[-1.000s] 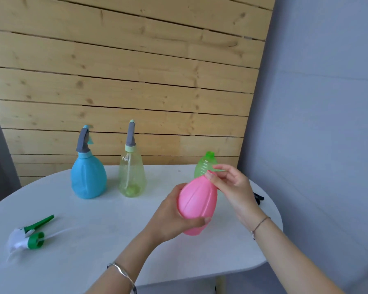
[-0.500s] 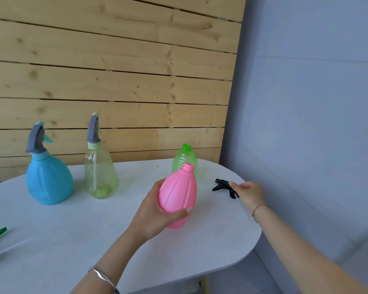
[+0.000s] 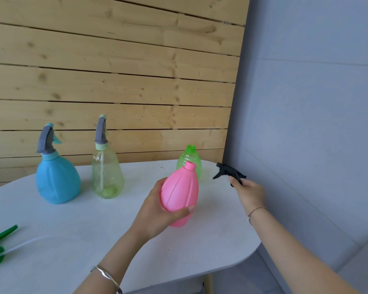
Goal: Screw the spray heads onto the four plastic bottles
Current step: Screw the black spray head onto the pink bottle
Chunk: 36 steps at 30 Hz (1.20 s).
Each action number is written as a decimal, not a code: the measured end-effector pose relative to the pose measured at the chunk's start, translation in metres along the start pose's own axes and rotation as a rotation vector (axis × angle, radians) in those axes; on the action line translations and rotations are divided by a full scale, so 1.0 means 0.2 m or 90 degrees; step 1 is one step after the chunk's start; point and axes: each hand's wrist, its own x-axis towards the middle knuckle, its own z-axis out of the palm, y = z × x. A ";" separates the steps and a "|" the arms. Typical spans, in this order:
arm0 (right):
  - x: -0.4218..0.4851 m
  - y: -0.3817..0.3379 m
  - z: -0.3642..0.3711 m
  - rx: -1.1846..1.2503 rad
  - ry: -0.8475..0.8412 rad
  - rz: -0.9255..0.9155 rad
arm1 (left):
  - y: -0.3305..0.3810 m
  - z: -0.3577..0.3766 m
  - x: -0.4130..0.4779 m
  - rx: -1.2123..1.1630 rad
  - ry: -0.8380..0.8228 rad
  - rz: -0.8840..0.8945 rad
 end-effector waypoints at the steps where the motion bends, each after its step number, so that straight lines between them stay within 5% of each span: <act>1: -0.03 -0.06 0.01 0.060 0.002 -0.009 | 0.00 -0.01 -0.01 -0.001 0.000 0.002; 10: -0.30 -0.47 0.20 0.382 -0.136 0.040 | 0.02 -0.17 -0.08 0.018 0.022 0.010; 17: -0.39 -0.50 0.33 0.471 -0.263 0.094 | -0.03 -0.34 -0.14 0.075 0.021 -0.025; 36: -0.46 -0.61 0.41 0.704 -0.237 0.066 | -0.13 -0.49 -0.17 0.159 0.058 -0.058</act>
